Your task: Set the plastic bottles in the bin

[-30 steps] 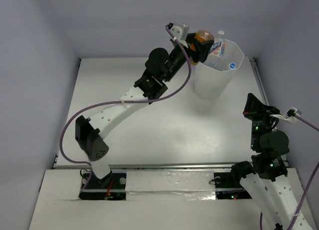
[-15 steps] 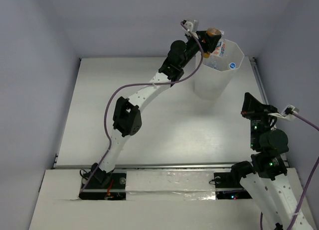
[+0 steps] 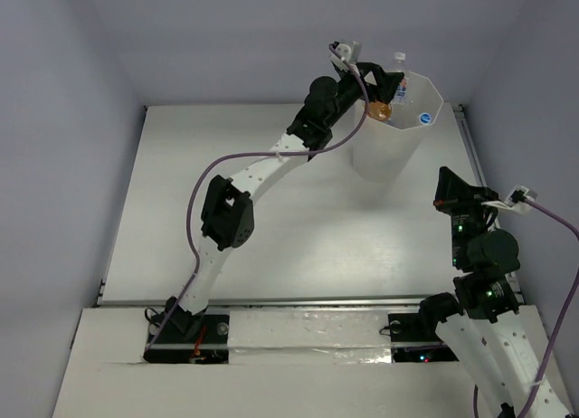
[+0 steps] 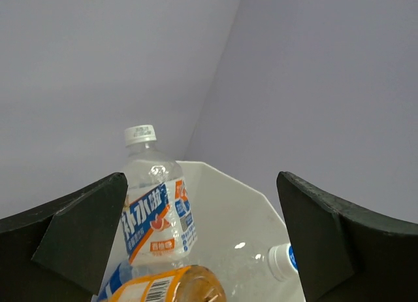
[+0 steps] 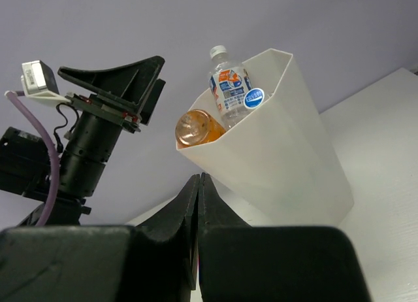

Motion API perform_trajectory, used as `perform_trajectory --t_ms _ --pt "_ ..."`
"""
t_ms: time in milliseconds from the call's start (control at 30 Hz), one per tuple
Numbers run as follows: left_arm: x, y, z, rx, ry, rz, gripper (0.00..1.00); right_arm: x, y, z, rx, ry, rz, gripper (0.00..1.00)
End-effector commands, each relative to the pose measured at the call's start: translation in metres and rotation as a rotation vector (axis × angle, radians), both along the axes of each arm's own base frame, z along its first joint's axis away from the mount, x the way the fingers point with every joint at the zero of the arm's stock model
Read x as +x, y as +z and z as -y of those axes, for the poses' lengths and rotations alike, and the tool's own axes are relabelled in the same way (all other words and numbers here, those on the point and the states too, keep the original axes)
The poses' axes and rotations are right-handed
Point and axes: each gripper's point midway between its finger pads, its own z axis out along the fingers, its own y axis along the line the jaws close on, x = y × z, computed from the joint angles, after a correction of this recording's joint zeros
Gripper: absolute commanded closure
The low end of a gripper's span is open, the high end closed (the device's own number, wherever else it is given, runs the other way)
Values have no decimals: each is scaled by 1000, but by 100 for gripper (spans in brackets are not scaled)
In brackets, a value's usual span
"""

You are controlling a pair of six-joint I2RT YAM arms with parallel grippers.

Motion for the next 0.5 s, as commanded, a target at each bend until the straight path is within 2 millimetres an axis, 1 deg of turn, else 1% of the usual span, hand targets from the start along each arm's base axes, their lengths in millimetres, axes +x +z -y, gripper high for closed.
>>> perform_trajectory --t_ms 0,33,67,133,167,200,233,267,300,333,367,400,433,467 --pt "-45 103 -39 -86 6 149 1 -2 14 0 -2 -1 48 100" --pt "-49 106 -43 -81 10 148 1 -2 13 0 -3 -4 46 100" --pt "-56 110 -53 -73 23 142 1 -2 13 1 -4 -6 44 100" --pt "-65 110 -66 -60 44 126 1 -2 12 1 -8 -7 41 99" --pt "-64 79 -66 -5 48 70 1 -2 13 1 -8 -7 44 99" --pt "-81 97 -85 -20 59 77 1 -3 14 1 -9 -8 45 99" --pt "-87 93 -94 -14 74 52 1 -3 13 1 -10 -8 44 99" --pt "-85 51 -99 47 98 -33 1 -4 15 2 -11 -12 46 99" --pt "-105 67 -119 16 98 -35 1 -6 17 3 -10 -12 51 99" --pt "-115 59 -127 25 96 -57 1 -7 17 3 -12 -9 50 99" --pt "-114 10 -138 81 140 -146 1 -9 18 2 -17 -5 55 99" --pt "-135 23 -159 52 148 -135 1 -14 24 4 -11 -3 74 99" --pt "-144 13 -171 45 162 -163 1 -18 28 4 -10 2 85 98" --pt "-159 -10 -194 58 197 -195 1 -22 31 4 -15 10 95 97"
